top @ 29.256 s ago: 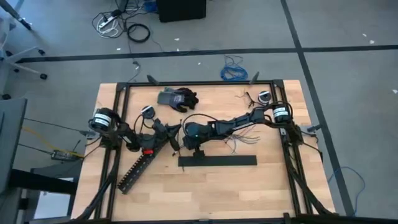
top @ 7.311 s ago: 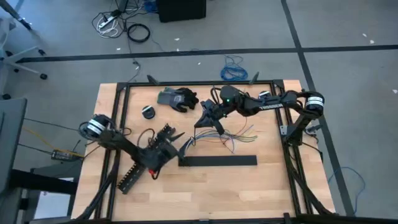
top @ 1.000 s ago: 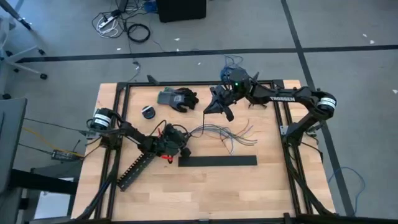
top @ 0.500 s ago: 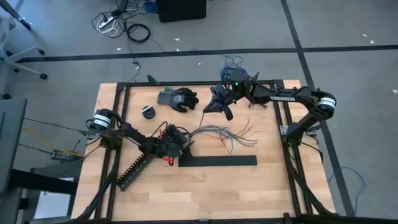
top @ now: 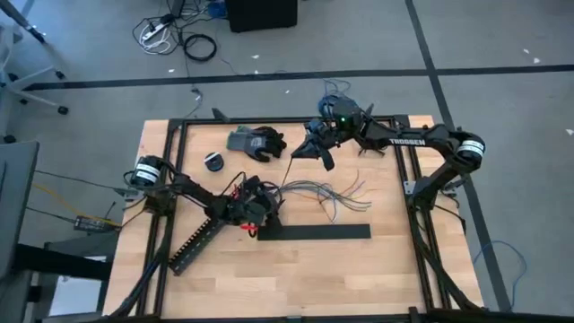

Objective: Ziptie cables
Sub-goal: Wrap the other black zip tie on the cable wires

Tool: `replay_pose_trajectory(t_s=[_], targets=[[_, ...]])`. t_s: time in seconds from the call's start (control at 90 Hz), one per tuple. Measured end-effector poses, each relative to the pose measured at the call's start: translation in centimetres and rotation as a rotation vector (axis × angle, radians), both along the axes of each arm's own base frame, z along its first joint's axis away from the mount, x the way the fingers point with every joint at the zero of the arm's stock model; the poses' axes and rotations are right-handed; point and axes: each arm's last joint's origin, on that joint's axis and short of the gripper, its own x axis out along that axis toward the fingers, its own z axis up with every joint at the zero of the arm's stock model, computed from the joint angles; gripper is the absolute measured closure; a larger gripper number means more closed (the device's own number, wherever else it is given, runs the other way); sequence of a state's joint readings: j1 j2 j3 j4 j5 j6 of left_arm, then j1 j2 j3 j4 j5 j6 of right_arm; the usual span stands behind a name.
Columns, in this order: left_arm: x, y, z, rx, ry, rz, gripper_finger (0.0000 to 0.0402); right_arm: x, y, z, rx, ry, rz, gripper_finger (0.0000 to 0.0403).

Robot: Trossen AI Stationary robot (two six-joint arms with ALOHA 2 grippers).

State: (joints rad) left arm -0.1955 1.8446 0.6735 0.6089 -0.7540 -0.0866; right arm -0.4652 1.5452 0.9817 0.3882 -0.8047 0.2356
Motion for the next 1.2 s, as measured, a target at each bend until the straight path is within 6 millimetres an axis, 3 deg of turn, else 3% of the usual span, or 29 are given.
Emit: replay_pose_trajectory(t_s=[0.178,0.444,0.6,0.989,1.2], targets=[[0.0,0.2,0.0,0.006,-0.004,0.027,0.0195,0.0,0.0,0.0,0.000,0.001,-0.001,0.0403],[-0.3,0.3,-0.4,-0.016,0.010,0.067,0.0315,0.0,0.0,0.0,-0.002,-0.003,-0.004,0.0403],[-0.4,0.6,-1.0,-0.047,0.039,0.068,0.0362,0.0,0.0,0.2,-0.006,-0.023,-0.005,0.0403],[-0.5,0.7,-2.5,-0.085,0.067,0.087,0.0376,0.0,-0.1,0.2,-0.001,-0.024,-0.003,0.0403],[-0.2,0.7,-2.2,-0.034,0.023,0.091,0.0373,0.1,0.0,0.1,0.015,-0.011,-0.002,0.0395]])
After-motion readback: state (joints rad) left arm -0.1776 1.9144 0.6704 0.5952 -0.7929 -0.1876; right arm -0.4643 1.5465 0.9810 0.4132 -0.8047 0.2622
